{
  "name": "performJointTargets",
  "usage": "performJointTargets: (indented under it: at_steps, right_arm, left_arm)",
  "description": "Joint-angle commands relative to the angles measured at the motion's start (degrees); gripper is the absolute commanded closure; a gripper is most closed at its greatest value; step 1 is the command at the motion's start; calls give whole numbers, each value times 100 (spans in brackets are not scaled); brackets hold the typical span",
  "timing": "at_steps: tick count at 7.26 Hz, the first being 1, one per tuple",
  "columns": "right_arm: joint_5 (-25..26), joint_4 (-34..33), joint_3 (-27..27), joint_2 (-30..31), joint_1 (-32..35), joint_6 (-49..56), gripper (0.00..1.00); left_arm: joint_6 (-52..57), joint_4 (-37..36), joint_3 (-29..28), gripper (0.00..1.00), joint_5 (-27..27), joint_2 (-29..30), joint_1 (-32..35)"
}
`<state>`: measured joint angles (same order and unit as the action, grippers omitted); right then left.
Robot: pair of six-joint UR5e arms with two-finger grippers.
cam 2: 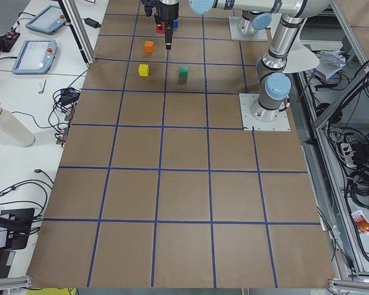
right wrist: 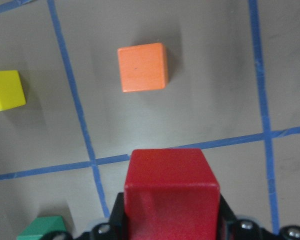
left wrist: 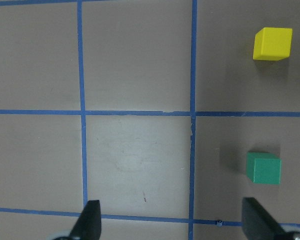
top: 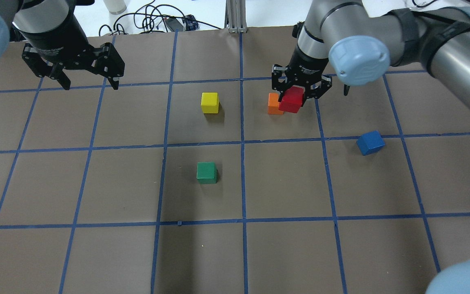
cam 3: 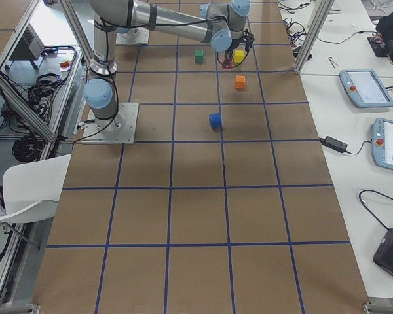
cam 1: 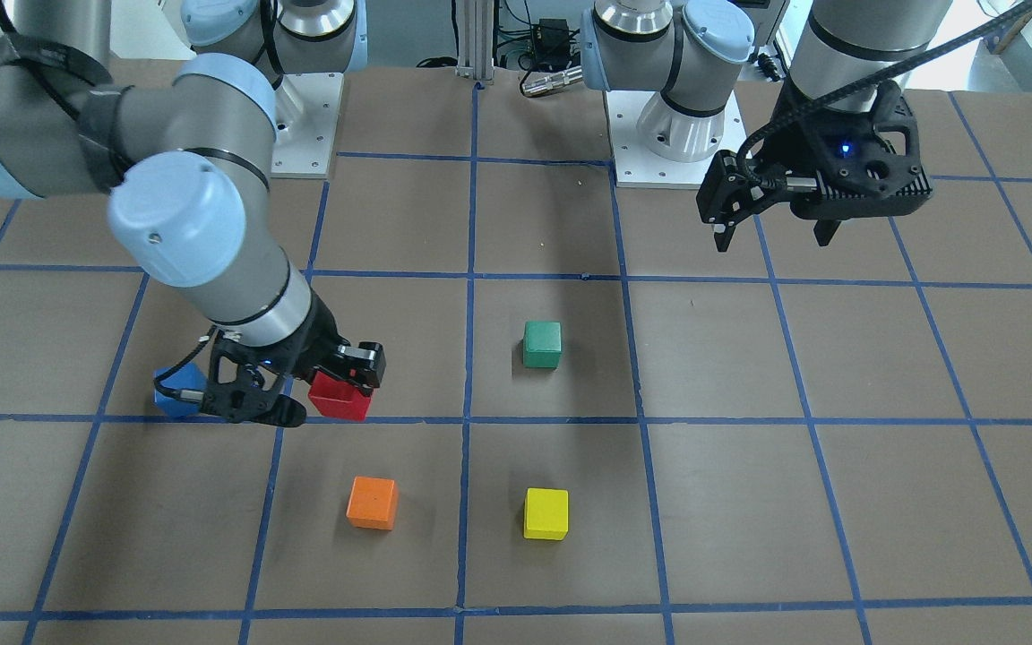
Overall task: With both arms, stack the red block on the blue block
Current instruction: 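Lift the red cube with the right gripper and carry it over the blue cube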
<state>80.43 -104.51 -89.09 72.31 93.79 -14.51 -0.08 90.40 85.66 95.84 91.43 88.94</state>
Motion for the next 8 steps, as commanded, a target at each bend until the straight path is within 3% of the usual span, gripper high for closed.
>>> performJointTargets:
  at_steps: [1, 3, 5, 8]
  right_arm:
    - [452, 613, -20, 265, -719, 1103, 100]
    - [963, 897, -99, 257, -1378, 2394, 100]
    - [974, 748, -449, 257, -1627, 2882, 100]
    - [1203, -408, -1169, 204, -1680, 3400, 100]
  left_arm:
    - [-27, 13, 4, 0, -56, 7, 0]
    - [-88, 13, 4, 0, -352, 16, 0]
    - [-89, 57, -14, 0, -390, 16, -35]
    - [-149, 75, -40, 0, -442, 68, -35]
